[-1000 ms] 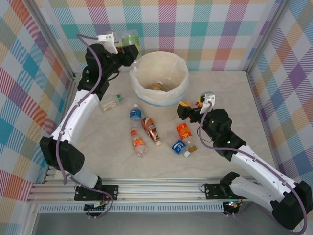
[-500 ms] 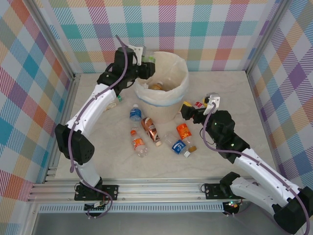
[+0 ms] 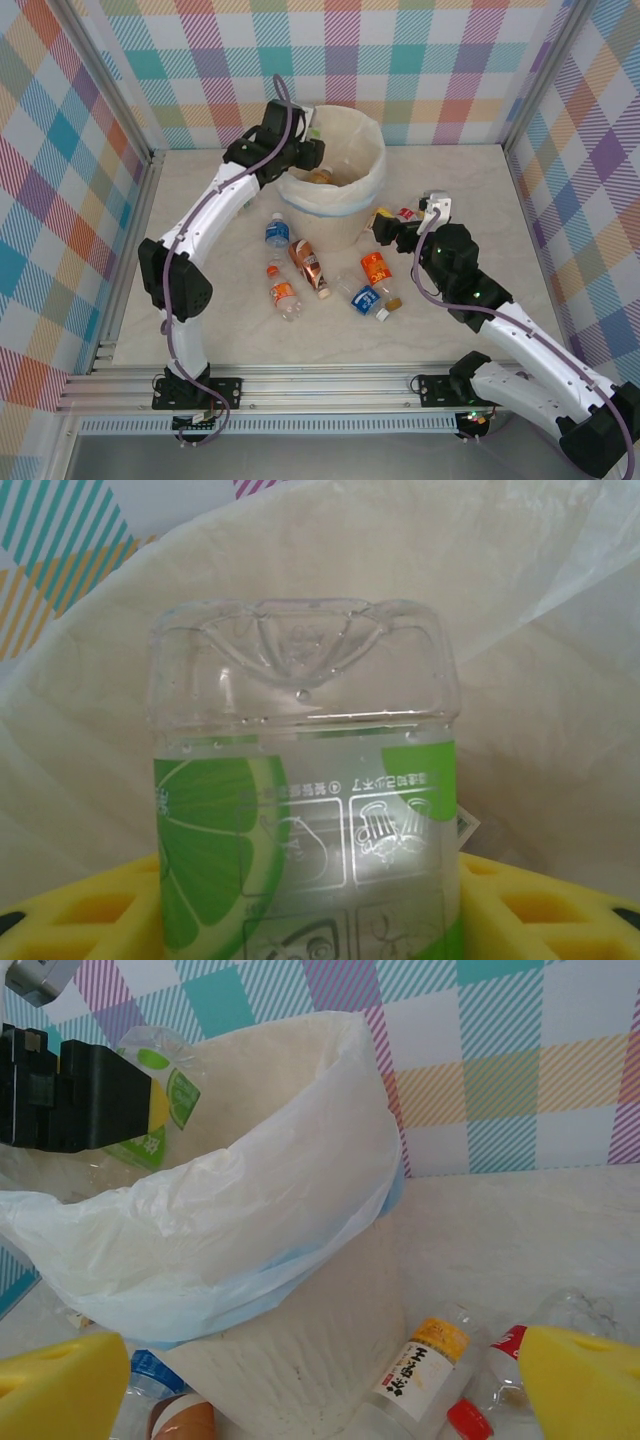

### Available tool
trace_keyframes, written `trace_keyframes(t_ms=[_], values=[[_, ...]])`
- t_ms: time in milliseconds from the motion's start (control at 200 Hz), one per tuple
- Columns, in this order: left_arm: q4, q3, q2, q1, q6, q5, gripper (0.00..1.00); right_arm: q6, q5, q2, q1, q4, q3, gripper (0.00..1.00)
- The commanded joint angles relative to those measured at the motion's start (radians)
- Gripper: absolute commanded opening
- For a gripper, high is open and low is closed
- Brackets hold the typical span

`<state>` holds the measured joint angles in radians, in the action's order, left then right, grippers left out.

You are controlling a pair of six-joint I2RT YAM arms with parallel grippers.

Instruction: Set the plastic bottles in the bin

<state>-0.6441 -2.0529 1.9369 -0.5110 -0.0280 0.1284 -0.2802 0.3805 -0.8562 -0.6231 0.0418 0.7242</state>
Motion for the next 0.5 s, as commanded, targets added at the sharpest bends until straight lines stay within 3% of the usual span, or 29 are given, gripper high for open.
trace_keyframes(t_ms=[0,150,495], values=[[-0.081,-0.087,0.028,-0.023,-0.014,0.036,0.64,-0.025,0.068,-0.004,0.003,-0.061,0.046,1.00],[-0.144,-0.153,0.031,-0.027,0.026,-0.039,0.72,-0.046,0.105,0.000,0.015,-0.110,0.045,1.00],[-0.076,-0.071,-0.092,-0.027,0.081,-0.114,0.86,-0.052,0.101,-0.027,0.068,-0.151,0.048,1.00]])
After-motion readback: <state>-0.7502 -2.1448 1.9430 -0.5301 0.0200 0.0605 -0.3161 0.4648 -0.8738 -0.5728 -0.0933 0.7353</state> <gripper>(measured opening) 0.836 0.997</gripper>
